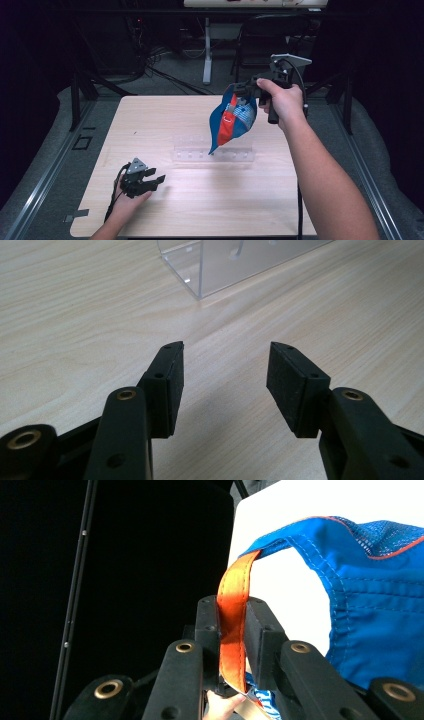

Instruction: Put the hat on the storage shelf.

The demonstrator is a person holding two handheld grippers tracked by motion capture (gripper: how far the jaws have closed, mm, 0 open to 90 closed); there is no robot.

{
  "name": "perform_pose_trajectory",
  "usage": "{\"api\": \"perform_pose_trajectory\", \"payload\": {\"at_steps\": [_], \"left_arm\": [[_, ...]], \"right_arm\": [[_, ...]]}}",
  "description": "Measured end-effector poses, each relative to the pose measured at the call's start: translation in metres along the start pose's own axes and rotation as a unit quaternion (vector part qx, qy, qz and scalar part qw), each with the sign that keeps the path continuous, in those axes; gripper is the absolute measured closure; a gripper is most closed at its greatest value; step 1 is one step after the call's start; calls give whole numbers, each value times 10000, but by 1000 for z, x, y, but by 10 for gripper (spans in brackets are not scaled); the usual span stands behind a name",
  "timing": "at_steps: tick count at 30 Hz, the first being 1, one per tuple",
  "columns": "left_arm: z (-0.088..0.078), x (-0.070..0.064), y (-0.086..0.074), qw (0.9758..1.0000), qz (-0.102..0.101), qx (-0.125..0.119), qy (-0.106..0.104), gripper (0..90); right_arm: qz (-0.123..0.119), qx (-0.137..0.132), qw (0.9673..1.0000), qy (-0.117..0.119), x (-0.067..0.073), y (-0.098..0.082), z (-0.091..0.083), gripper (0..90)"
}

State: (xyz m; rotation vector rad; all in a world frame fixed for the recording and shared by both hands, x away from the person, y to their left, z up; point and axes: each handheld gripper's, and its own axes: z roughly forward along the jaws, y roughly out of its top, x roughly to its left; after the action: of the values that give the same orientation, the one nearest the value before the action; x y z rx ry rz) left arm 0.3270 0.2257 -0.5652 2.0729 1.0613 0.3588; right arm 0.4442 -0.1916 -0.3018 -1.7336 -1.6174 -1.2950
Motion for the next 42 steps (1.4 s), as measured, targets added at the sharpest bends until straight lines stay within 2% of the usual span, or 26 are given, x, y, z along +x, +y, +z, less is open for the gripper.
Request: {"api": "perform_pose_trajectory", "payload": {"at_steps": [16, 20, 32, 42], "left_arm": [[0, 0, 0, 10000, 7, 47, -3, 495], [0, 0, 0, 10000, -3, -16, -1, 495], [0, 1, 0, 10000, 21, -3, 0, 495], [0, 1, 1, 10000, 6, -16, -6, 495]], "right_arm": [[43, 70, 10000, -44, -8, 0, 11, 782], [34, 85, 9999, -58, -8, -1, 14, 782], [133, 170, 9997, -87, -23, -4, 25, 781], [201, 260, 9992, -218, -36, -8, 35, 781]]}}
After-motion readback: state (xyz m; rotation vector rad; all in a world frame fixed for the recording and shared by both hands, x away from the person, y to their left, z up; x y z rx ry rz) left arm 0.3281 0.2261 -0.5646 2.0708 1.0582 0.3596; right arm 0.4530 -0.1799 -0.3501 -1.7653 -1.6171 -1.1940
